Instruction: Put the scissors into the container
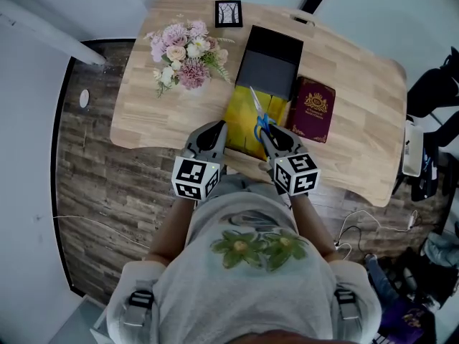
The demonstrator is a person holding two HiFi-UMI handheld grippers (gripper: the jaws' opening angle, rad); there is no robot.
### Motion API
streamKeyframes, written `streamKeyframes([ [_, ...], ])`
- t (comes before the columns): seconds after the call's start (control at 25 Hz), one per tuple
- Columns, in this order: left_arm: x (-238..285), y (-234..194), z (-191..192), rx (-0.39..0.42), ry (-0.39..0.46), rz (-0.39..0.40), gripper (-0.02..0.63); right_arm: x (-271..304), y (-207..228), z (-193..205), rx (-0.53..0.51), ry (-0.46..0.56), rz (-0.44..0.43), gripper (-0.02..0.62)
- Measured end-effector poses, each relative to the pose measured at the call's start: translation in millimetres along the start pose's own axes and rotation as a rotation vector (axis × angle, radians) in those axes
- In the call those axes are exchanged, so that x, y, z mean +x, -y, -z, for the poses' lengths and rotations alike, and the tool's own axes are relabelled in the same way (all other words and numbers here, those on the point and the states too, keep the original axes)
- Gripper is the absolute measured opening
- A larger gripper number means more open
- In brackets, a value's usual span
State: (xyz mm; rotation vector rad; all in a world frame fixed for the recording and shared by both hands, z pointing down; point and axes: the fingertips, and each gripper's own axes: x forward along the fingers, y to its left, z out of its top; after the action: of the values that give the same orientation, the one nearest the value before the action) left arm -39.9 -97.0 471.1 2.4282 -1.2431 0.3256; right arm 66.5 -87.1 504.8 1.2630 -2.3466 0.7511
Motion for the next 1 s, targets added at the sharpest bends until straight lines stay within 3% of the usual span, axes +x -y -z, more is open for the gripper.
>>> streamKeyframes([
  [1.0,8,-6,10,-0.017,-0.026,-0.013,0.005,23,4,27,0.006,-0.096,-0.021,0.084],
])
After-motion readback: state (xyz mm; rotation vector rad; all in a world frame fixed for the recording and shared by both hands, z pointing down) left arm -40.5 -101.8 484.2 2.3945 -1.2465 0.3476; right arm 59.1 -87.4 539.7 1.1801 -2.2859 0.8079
